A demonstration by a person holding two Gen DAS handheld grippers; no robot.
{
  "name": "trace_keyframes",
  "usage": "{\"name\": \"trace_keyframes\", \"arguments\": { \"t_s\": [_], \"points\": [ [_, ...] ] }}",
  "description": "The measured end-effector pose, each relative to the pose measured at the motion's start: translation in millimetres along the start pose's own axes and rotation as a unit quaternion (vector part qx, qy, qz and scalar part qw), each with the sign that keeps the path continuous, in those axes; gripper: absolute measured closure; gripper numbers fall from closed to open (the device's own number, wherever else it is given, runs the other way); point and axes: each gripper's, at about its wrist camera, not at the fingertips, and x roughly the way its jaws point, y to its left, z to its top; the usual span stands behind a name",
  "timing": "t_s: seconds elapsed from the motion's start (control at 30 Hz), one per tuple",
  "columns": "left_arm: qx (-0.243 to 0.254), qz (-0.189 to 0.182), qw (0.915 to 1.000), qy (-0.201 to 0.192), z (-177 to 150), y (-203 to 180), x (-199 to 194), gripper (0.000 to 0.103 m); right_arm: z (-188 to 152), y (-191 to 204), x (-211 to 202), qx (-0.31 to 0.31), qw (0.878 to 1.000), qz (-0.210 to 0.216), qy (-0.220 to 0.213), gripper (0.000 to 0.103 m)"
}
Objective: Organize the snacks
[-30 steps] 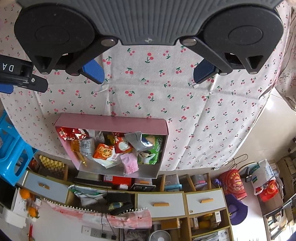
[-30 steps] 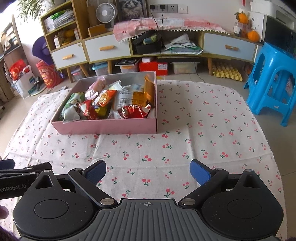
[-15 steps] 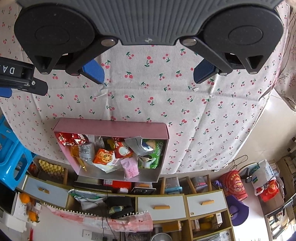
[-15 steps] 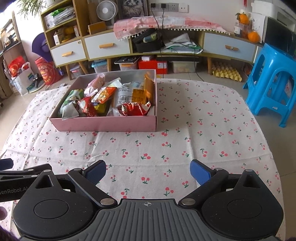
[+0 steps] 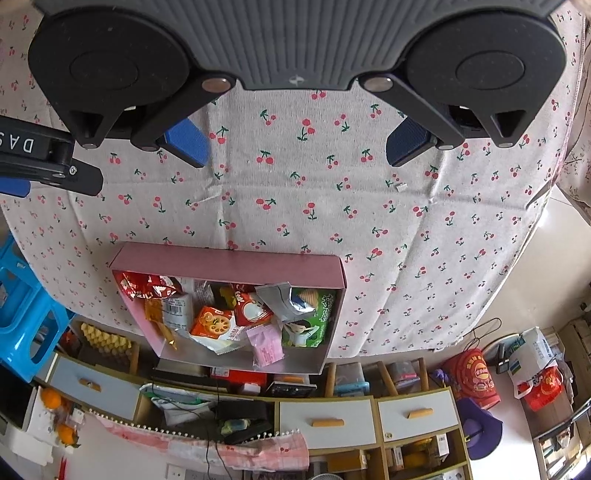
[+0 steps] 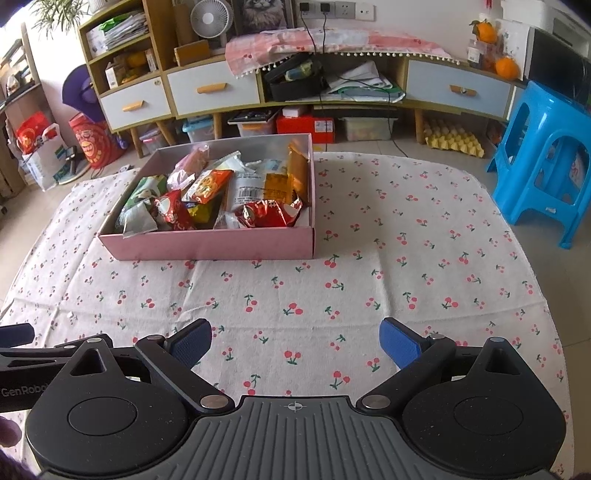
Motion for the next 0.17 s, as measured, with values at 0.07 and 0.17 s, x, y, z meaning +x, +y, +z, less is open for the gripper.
{"name": "trace_keyframes", "arguments": {
  "t_s": [0.07, 0.17],
  "points": [
    [0.0, -0.001, 1.0, 0.001, -0.3, 0.0, -0.3, 0.0, 0.1, -0.2, -0.2, 0.0, 1.0, 0.0, 0.0, 0.004],
    [0.003, 0.0, 1.0, 0.001, -0.2, -0.9, -1.0, 0.0, 0.0, -0.4, -0.5, 0.001, 1.0, 0.001, 0.0, 0.004]
  ]
}}
